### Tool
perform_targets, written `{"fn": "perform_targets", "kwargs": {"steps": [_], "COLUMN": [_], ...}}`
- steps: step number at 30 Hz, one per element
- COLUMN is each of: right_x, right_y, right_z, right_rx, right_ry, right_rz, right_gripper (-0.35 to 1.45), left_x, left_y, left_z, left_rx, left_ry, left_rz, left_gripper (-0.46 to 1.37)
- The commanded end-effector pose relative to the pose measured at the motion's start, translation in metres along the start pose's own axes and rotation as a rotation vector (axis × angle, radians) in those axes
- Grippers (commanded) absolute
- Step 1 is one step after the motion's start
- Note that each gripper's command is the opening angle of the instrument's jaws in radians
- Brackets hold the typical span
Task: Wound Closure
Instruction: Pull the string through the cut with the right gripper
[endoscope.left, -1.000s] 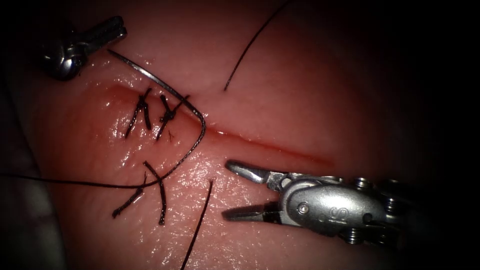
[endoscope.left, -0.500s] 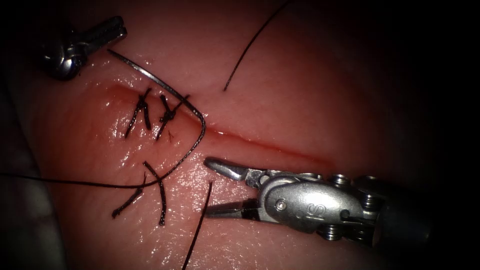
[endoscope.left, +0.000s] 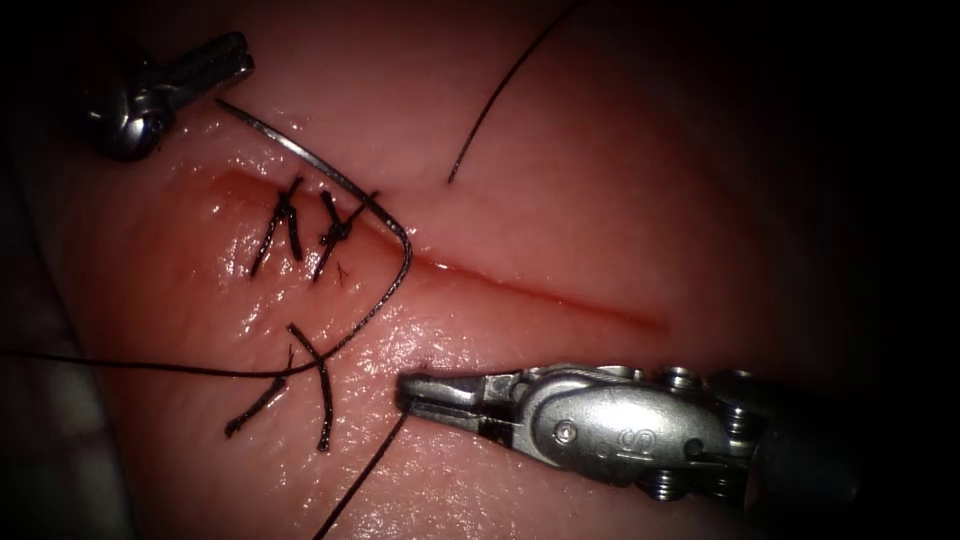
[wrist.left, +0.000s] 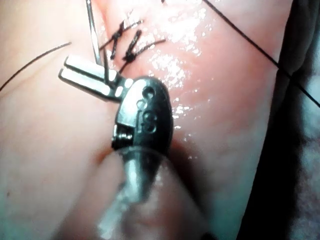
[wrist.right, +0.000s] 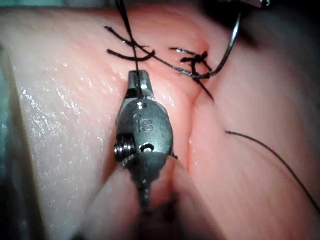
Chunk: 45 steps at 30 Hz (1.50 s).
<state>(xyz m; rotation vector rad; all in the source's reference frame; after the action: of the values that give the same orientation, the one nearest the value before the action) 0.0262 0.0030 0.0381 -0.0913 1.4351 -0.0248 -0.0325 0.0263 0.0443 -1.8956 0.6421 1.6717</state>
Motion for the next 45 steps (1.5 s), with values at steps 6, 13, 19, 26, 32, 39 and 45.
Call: {"fn": "perform_targets", "kwargs": {"steps": [6,13,19,26,32,39,45], "right_x": [0.0026,0.0048,0.0062,0.0079,0.0092,0.0099,0.0105], "right_y": [-0.0029,-0.0056,-0.0077,-0.0102,-0.0125,-0.0149,-0.0165], "right_z": [0.0001,0.0005,0.0009,0.0015,0.0025,0.0035,0.004], "right_rx": [0.06,0.095,0.122,0.156,0.178,0.197,0.211], "right_ry": [0.009,0.022,0.026,0.041,0.059,0.071,0.075], "right_rz": [-0.022,-0.042,-0.053,-0.044,-0.028,-0.015,-0.012], "right_gripper": [-0.35,-0.35,-0.35,-0.35,-0.35,-0.35,-0.35], "left_x": [0.0,0.0,0.0,0.0,0.0,0.0,0.0], "left_y": [0.0,0.0,0.0,0.0,0.0,0.0,0.0], "left_z": [0.0,0.0,0.0,0.0,0.0,0.0,0.0], "left_rx": [-0.002,-0.002,-0.002,-0.002,-0.002,-0.002,-0.002], "left_ry": [0.0,0.0,0.0,0.0,0.0,0.0,0.0], "left_rz": [0.0,0.0,0.0,0.0,0.0,0.0,0.0], "left_gripper": [-0.39,-0.39,-0.39,-0.39,-0.39,-0.39,-0.39]}}
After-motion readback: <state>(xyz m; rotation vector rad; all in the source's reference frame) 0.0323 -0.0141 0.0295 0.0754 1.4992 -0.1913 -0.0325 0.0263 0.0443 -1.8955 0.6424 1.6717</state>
